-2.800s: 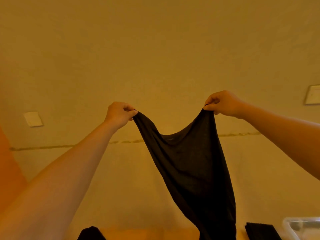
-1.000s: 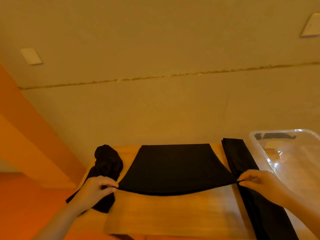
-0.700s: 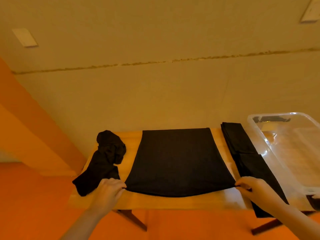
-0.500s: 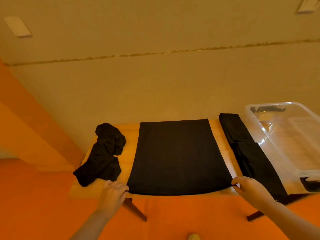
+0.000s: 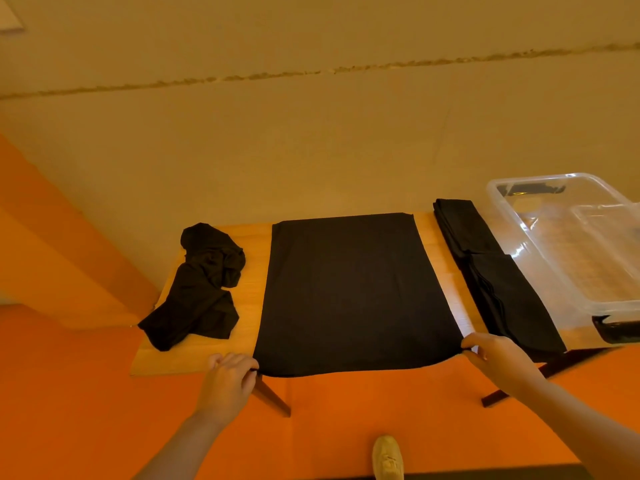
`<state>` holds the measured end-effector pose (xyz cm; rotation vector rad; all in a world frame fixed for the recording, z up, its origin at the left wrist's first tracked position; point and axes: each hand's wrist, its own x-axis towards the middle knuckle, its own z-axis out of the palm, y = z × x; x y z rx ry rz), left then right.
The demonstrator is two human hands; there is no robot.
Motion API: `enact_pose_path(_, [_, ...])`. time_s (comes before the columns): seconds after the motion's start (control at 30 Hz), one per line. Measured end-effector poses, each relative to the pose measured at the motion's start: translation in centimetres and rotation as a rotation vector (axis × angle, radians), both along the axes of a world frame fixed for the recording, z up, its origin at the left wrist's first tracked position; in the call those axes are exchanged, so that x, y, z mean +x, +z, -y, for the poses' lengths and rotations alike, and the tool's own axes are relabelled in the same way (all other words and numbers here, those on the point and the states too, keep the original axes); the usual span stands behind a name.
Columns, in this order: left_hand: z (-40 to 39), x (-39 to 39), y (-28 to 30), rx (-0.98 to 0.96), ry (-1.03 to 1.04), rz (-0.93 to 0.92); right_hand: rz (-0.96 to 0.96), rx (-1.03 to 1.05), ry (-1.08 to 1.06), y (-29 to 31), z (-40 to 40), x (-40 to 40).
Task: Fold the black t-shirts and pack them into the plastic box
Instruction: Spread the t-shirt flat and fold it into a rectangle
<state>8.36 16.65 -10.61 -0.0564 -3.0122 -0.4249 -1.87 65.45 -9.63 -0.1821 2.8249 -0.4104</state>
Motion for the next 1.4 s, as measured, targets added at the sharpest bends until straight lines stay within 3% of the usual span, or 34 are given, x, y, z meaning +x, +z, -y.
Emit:
enact_pose_path(0.2, [0.0,-0.1,0.0,0.065,0.034,-0.019,0.018,-0.025,-0.007,-0.2,-0.4,-0.7])
enact_pose_path(0.4, [0.3,1.5,-0.5,0.022,-0.044,0.101,0.073,0.018,0.026,0.1,-0.9,-0.1])
enact_pose_path(0.57, [-0.2,1.9,0.0,0.103,0.029,0.053,0.071,-0.016,0.04,0.9,-0.6,-0.1])
enact_pose_path(0.77, [-1.0,0.6,0.5,0.092,-0.048,0.057,0.083,-0.098,0.092,2.2,0.9,-0.5])
enact_pose_path(1.0, [-4.8,-6.4,0.7,0.053,-0.008,0.015,-0.16,-0.093,0.232,1.2,5.2,-3.6])
enact_pose_path(1.2, [-7.3,-14.6,0.2,0.048,0.11,0.124,-0.118,-0.021,0.171,-1.5,9.3,-8.7])
enact_pose_path(1.4, [-4.3,-17.3,-2.8,-0.091,0.233,0.32,-0.093,0.141,0.034,-3.6,6.9,-10.9])
